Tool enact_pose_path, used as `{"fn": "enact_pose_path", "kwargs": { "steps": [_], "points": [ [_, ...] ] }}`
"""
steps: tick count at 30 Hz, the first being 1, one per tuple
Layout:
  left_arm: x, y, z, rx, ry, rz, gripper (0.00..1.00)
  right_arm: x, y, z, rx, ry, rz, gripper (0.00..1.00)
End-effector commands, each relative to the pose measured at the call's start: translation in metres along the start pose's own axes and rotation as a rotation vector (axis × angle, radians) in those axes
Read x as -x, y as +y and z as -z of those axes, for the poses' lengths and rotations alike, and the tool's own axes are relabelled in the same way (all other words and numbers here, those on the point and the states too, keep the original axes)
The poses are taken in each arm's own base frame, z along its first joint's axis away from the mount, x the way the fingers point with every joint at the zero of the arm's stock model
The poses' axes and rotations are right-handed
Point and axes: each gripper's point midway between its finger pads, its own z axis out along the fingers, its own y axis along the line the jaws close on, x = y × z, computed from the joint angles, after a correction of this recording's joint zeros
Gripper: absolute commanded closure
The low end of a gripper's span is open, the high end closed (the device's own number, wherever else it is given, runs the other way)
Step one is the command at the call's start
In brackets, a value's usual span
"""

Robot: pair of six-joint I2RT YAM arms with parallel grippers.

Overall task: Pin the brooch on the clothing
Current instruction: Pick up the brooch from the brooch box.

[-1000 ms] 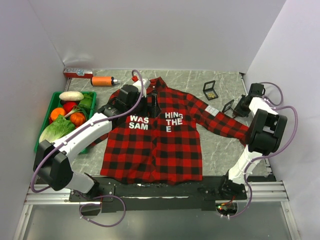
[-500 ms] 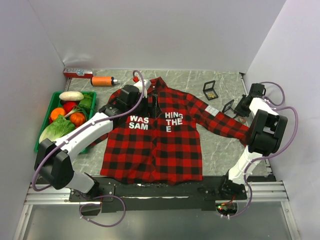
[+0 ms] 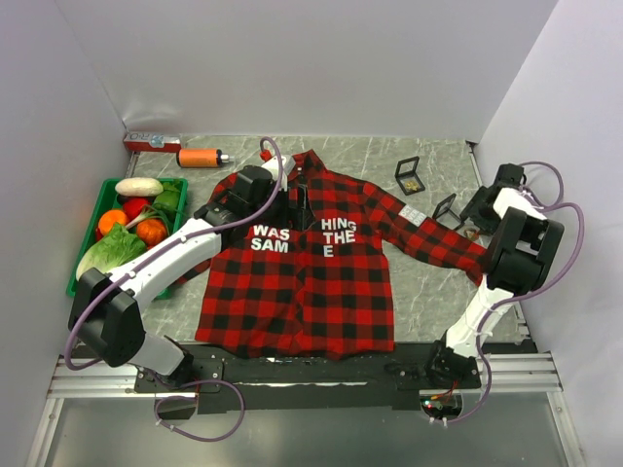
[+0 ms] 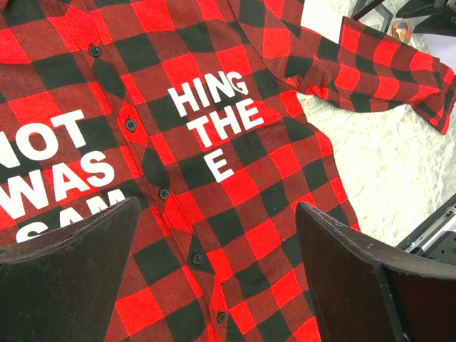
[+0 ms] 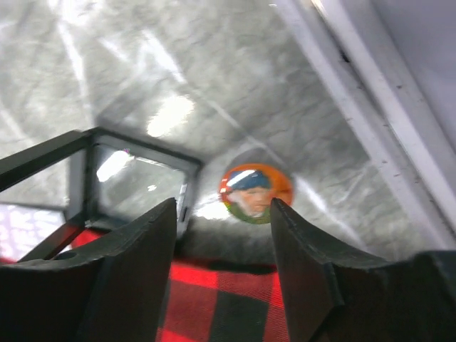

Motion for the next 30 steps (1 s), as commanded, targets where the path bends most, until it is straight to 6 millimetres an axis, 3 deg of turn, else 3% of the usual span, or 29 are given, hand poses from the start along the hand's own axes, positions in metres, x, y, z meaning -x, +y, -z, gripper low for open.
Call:
{"fn": "enact_pose_path", "kwargs": {
  "steps": [1,12,30],
  "points": [
    [0.016,-0.014,0.005,-0.049,-0.031,0.012,0.04,0.011,-0.025,0.000,-0.082,0.018,-0.070,0.36],
    [0.018,-0.017,0.008,-0.060,-0.037,0.014,0.04,0.006,-0.042,-0.009,-0.175,0.089,-0.086,0.34],
    [0.018,-0.019,0.008,-0.066,-0.040,0.016,0.04,0.000,-0.034,-0.018,-0.178,0.140,-0.047,0.29]
  ]
}}
